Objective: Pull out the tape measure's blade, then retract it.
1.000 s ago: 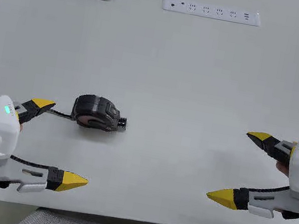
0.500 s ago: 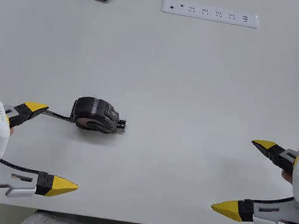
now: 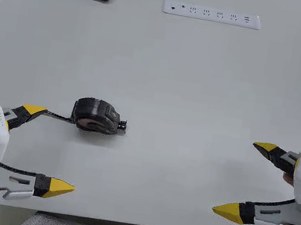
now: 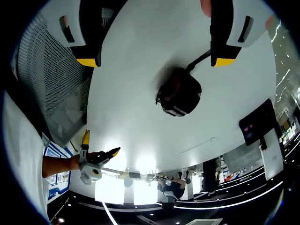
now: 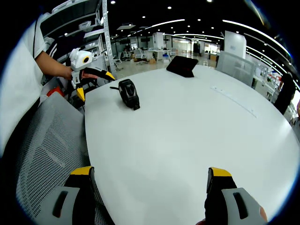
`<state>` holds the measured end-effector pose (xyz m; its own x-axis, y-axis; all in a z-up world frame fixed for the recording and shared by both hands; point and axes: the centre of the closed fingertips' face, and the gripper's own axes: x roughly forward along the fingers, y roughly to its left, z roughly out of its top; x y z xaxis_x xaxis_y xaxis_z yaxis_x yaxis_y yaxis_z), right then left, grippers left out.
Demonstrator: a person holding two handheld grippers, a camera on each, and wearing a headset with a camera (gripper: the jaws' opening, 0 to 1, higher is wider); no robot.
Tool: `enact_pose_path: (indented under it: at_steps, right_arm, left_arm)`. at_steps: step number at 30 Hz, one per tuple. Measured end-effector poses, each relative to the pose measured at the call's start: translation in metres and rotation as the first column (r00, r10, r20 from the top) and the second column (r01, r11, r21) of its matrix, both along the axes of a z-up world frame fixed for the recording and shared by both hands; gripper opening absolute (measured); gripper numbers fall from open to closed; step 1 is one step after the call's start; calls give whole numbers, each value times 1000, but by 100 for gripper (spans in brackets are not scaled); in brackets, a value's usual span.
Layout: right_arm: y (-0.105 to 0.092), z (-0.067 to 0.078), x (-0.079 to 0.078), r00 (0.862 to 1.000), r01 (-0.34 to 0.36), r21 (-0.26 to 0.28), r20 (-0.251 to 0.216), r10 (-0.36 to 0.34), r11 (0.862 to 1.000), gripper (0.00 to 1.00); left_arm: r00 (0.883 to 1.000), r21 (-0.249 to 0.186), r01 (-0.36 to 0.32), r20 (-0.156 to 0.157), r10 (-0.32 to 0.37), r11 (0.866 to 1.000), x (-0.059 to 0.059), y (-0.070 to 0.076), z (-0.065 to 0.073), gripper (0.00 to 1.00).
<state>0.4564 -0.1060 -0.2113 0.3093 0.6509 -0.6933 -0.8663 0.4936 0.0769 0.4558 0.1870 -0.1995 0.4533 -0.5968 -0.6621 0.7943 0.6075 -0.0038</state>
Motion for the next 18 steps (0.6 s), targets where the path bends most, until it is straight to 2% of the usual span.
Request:
enact_pose_path:
  at_steps: [1, 5, 6, 7, 9, 10, 11, 15, 16, 18]
  right_arm:
    - [0, 0, 0, 1000, 0, 0, 0, 0, 1000, 99]
    - [0, 0, 0, 1000, 1, 2, -1, -1, 1000, 99]
    - [0, 0, 0, 1000, 1, 1, -1, -1, 1000, 99]
    - [0, 0, 0, 1000, 1, 2, -1, -1, 1000, 99]
    - [0, 0, 0, 1000, 1, 3, -3, -1, 1000, 99]
    - [0, 0, 0, 1000, 1, 2, -2, -1, 1000, 99]
    - [0, 0, 0, 1000, 1, 2, -3, -1, 1000, 99]
    - [0, -1, 0, 1000, 2, 2, -3, -2, 1000, 99]
    - [0, -1, 0, 1000, 2, 3, -4, -2, 1000, 99]
    - [0, -1, 0, 1000, 2, 2, -4, -2, 1000, 99]
  left_arm:
    - [1000, -5, -4, -11, 4, 1000, -1, 0, -1, 95]
    - [1000, -2, -13, -3, 13, 1000, 1, 2, 0, 96]
    - [1000, -20, -10, -27, 10, 1000, -1, 0, 0, 95]
    - [1000, -11, -16, -9, 16, 1000, 2, 2, 0, 95]
    - [1000, -17, -12, -27, 12, 1000, 0, 1, -1, 95]
    - [1000, -12, -17, -12, 17, 1000, 2, 2, -1, 97]
    - [1000, -18, -9, -21, 8, 1000, 0, 0, 0, 97]
    - [1000, -21, -17, -11, 16, 1000, 2, 1, 1, 98]
    - [1000, -27, -12, -23, 12, 1000, 1, 0, 1, 98]
    - [1000, -24, -14, -16, 14, 1000, 2, 1, 1, 98]
